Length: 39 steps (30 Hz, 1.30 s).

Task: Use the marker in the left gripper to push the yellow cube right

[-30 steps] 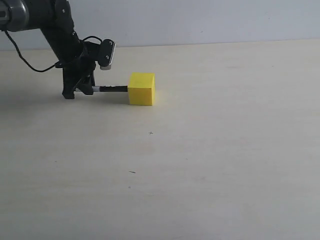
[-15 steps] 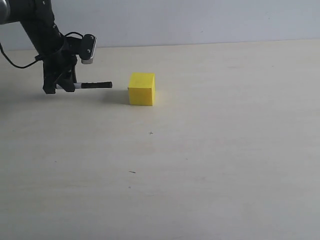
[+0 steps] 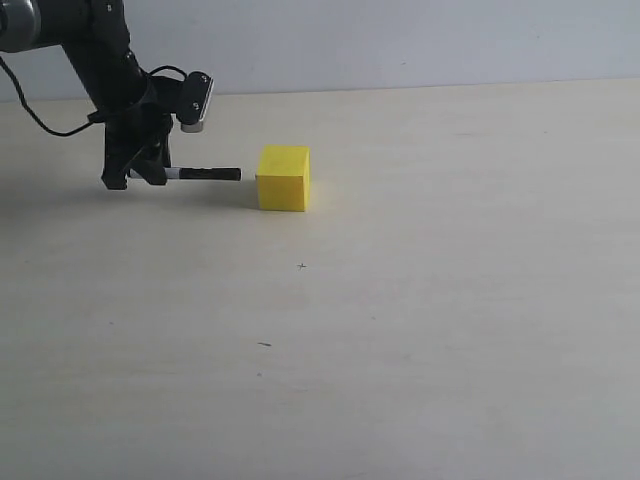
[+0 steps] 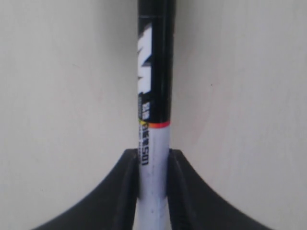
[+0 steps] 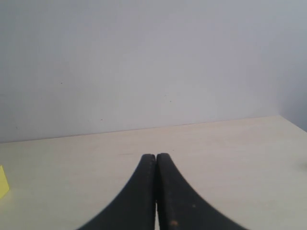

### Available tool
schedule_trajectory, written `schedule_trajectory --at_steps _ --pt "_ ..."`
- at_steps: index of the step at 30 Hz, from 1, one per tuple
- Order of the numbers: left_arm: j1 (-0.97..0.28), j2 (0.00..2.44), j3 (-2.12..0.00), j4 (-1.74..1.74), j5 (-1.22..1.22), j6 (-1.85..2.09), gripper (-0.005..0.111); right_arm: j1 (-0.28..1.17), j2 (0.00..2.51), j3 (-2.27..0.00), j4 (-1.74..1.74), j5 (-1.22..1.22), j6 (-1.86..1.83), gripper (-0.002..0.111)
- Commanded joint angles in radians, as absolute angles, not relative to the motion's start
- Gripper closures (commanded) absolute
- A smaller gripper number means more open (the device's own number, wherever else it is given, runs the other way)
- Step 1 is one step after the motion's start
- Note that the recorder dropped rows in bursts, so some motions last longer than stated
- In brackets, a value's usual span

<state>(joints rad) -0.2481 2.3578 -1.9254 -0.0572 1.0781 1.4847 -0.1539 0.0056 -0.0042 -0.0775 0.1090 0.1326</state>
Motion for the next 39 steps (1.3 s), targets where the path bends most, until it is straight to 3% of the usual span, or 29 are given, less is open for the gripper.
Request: schedule_trajectory --at_steps 1,34,39 --pt "-0.242 2.348 -1.933 -0.056 1.060 1.480 0.107 -0.157 0.000 0.000 -0.084 0.107 0.136 0.108" --pt "-0.261 2.423 -2.029 0.012 1.170 1.406 0.107 -0.157 0.000 0.000 -0.082 0.107 0.136 0.108" --pt "-0.310 2.423 -2.029 0.000 1.122 1.406 0.107 -0.157 0.000 0.000 -0.082 0.107 0.136 0.108"
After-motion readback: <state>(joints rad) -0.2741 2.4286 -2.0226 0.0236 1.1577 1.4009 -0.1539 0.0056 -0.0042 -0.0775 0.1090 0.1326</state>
